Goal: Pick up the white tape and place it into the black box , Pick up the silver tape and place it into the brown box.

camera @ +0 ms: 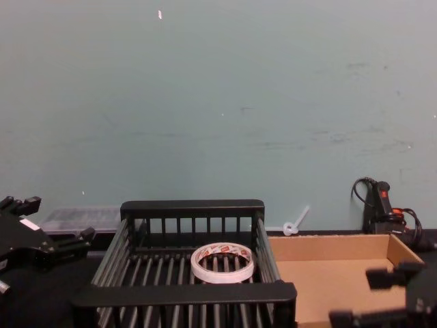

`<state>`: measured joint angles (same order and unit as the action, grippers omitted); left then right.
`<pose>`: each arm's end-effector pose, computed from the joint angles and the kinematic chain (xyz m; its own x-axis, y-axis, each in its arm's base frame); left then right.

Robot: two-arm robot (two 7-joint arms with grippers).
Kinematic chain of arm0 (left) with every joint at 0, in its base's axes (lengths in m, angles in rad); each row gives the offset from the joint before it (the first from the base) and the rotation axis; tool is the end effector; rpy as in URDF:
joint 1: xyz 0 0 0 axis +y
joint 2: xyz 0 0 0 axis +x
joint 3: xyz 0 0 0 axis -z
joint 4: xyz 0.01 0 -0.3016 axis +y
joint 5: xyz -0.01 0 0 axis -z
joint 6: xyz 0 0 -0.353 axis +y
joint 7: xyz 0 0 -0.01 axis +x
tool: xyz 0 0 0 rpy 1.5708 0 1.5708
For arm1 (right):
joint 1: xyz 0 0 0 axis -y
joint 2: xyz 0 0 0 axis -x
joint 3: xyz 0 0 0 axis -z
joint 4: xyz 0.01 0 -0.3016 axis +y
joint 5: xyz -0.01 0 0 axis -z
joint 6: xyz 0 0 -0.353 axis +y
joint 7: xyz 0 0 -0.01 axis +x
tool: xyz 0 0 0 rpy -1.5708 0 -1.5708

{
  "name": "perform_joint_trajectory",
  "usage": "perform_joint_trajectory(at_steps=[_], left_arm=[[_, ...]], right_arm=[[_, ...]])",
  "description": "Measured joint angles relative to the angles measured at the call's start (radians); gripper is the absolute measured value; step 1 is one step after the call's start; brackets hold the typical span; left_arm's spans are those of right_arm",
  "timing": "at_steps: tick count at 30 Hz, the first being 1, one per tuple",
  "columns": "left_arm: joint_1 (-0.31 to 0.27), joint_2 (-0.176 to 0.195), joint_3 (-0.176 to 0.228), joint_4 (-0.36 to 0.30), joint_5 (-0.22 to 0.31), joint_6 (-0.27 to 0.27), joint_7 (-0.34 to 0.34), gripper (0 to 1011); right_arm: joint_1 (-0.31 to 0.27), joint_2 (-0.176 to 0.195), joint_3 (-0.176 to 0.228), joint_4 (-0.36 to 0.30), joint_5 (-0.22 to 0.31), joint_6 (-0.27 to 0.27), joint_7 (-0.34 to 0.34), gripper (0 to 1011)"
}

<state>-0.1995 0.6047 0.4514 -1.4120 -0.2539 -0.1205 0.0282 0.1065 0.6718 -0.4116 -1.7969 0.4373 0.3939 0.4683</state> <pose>0.4017 0.0776 -0.3201 0.2924 0.8803 0.3737 -0.9552 0.2874 0.0704 0.3621 -0.0296 -0.2377 0.7768 -0.6287 0.0362 0.5856 0.6999 -0.4089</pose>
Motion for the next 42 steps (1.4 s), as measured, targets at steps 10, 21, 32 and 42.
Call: perform_joint_trajectory(at_steps=[10,21,32,42], left_arm=[[0.0,0.0,0.0,0.0,0.0,0.0,0.0,1001],[0.0,0.0,0.0,0.0,0.0,0.0,0.0,1001],[0.0,0.0,0.0,0.0,0.0,0.0,0.0,1001],[0.0,0.0,0.0,0.0,0.0,0.0,0.0,1001]], right_arm=[[0.002,0.025,-0.044,0.009,0.005,0.048,0.013,1002],[0.026,0.034,-0.085,0.034,0.005,0.082,0.026,1002],[0.055,0.037,-0.122,0.058,-0.004,0.097,0.047,1002],[0.073,0.039,-0.146,0.077,-0.017,0.106,0.056,1002]])
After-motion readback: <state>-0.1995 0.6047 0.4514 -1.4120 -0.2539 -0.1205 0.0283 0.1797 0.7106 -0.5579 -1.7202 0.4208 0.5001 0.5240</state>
